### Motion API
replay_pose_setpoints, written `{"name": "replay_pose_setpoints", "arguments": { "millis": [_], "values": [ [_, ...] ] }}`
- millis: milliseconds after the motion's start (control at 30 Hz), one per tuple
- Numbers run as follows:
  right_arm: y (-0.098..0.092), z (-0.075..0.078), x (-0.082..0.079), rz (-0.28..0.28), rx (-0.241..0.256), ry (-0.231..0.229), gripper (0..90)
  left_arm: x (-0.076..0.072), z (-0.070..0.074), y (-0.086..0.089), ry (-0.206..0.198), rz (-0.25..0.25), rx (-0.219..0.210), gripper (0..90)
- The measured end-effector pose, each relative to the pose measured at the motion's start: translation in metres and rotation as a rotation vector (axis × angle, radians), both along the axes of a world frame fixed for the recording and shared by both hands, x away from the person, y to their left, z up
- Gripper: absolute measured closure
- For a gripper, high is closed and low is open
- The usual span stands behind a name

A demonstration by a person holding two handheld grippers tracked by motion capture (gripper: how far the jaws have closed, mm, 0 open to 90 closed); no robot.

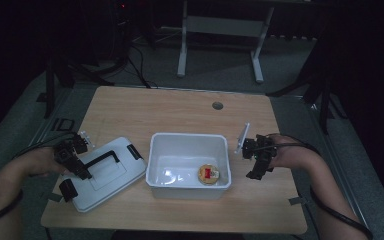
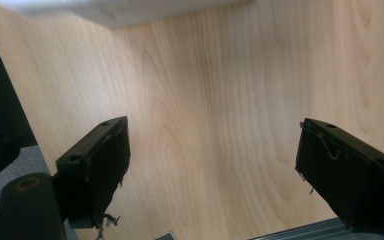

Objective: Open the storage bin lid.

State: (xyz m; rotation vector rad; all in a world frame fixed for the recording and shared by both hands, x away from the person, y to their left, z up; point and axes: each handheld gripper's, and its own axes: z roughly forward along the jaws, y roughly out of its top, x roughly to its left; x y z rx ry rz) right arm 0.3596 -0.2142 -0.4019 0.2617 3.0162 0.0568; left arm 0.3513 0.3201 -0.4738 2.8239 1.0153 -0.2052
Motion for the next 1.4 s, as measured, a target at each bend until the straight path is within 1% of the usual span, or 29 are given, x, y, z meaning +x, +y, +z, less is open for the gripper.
{"name": "replay_pose_setpoints", "arguments": {
  "millis": [67,133,167,267,300,333,367,500,600,733,900,1000,1067,1167,1200,1233,1267,1300,1333,1400],
  "values": [
    [-0.009,-0.008,0.0,-0.022,0.001,0.013,13.9,0.0,-0.002,0.0,0.002,-0.005,-0.002,52.5],
    [-0.012,-0.01,-0.001,-0.029,-0.001,0.016,13.9,0.0,-0.004,-0.002,0.002,-0.01,0.006,52.8],
    [-0.019,-0.016,-0.001,-0.047,-0.007,0.024,14.2,0.0,-0.005,-0.002,0.003,-0.015,0.008,53.0],
    [-0.027,-0.023,-0.002,-0.064,-0.003,0.037,14.3,0.001,-0.005,-0.004,-0.004,-0.022,0.004,53.6],
    [-0.027,-0.023,-0.002,-0.064,-0.003,0.037,14.3,0.001,-0.005,-0.004,-0.004,-0.022,0.004,53.7],
    [-0.029,-0.025,-0.003,-0.077,-0.005,0.044,14.4,0.001,-0.005,-0.005,-0.01,-0.024,0.007,53.7],
    [-0.034,-0.031,-0.004,-0.088,-0.009,0.054,14.5,0.001,-0.005,-0.006,-0.01,-0.031,0.01,54.6],
    [-0.04,-0.036,-0.005,-0.102,0.006,0.067,14.6,0.001,-0.005,-0.006,-0.007,-0.029,0.007,55.4],
    [-0.044,-0.042,-0.006,-0.11,0.002,0.065,14.6,0.001,-0.007,-0.006,-0.005,-0.025,0.005,55.4],
    [-0.049,-0.051,-0.008,-0.119,0.013,0.074,14.6,0.0,-0.009,-0.004,0.0,-0.017,0.004,55.4],
    [-0.054,-0.062,-0.009,-0.132,0.01,0.086,14.6,-0.001,-0.013,-0.004,0.01,-0.015,0.016,55.3],
    [-0.057,-0.068,-0.01,-0.141,0.007,0.092,14.6,-0.001,-0.013,-0.004,0.01,-0.015,0.015,55.3],
    [-0.058,-0.07,-0.01,-0.146,0.0,0.087,14.7,-0.002,-0.013,-0.004,0.011,-0.015,0.013,55.4],
    [-0.06,-0.073,-0.011,-0.151,0.008,0.091,14.7,-0.003,-0.015,-0.005,0.02,-0.017,0.012,55.6],
    [-0.061,-0.074,-0.011,-0.153,0.011,0.092,14.7,-0.003,-0.015,-0.005,0.018,-0.022,0.017,57.8],
    [-0.061,-0.075,-0.012,-0.156,0.009,0.093,14.7,-0.003,-0.015,-0.006,0.014,-0.022,0.017,58.1],
    [-0.062,-0.076,-0.012,-0.16,0.009,0.092,14.8,-0.003,-0.016,-0.006,0.021,-0.024,0.014,59.5],
    [-0.063,-0.077,-0.012,-0.163,0.01,0.09,14.8,-0.004,-0.017,-0.007,0.018,-0.027,0.017,61.8],
    [-0.063,-0.078,-0.012,-0.165,0.009,0.092,14.8,-0.004,-0.017,-0.008,0.013,-0.029,0.023,62.2],
    [-0.064,-0.079,-0.012,-0.166,0.006,0.093,14.9,-0.005,-0.019,-0.009,0.021,-0.037,0.031,66.4]
  ]
}}
